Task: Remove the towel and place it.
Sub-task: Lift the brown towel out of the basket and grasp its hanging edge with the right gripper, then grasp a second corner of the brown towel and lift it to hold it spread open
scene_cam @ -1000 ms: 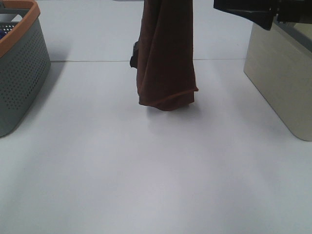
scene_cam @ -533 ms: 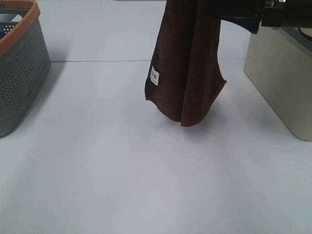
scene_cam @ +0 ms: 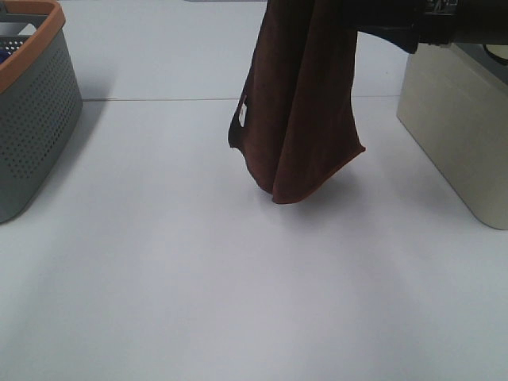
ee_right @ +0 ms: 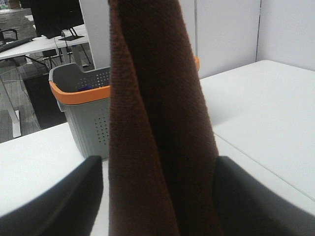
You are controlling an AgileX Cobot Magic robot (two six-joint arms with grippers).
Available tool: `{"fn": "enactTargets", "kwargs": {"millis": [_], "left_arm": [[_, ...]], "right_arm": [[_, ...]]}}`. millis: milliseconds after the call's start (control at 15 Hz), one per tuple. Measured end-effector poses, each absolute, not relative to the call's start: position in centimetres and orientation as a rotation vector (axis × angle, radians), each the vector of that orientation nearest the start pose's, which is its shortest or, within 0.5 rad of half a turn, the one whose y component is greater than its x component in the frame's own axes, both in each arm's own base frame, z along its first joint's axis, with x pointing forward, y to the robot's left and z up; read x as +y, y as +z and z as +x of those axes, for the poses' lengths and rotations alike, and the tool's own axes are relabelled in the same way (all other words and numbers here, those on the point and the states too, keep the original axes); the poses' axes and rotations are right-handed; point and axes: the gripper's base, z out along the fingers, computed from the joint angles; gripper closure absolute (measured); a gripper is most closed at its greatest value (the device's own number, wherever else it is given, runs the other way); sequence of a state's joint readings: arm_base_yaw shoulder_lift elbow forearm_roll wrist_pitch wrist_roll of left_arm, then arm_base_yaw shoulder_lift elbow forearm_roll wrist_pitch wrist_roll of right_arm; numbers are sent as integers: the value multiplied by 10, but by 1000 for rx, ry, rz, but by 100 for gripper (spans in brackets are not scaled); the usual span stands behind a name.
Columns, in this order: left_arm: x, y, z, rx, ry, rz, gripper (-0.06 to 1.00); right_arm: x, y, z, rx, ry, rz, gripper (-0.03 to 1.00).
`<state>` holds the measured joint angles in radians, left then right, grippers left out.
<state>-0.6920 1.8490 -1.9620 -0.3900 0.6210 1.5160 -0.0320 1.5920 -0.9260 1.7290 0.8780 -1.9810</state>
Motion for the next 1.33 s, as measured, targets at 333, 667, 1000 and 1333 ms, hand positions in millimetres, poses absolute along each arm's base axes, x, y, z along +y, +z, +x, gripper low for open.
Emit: {"fn": "enactTargets", "kwargs": {"millis": [333, 667, 1000, 1333], "left_arm": [[-295, 422, 325, 1021, 116, 1653, 94], [-295, 424, 326, 1016, 125, 1634, 94], [-295, 424, 326, 1014, 127, 1635, 94], [-295, 424, 326, 1013, 127, 1636, 94]], "right_arm": [[59, 264, 323, 1755, 704, -673, 44], [58, 239, 334, 1821, 737, -650, 46], [58, 209, 343, 1902, 780, -624, 46], [58, 184, 349, 1966, 814, -602, 52]]}}
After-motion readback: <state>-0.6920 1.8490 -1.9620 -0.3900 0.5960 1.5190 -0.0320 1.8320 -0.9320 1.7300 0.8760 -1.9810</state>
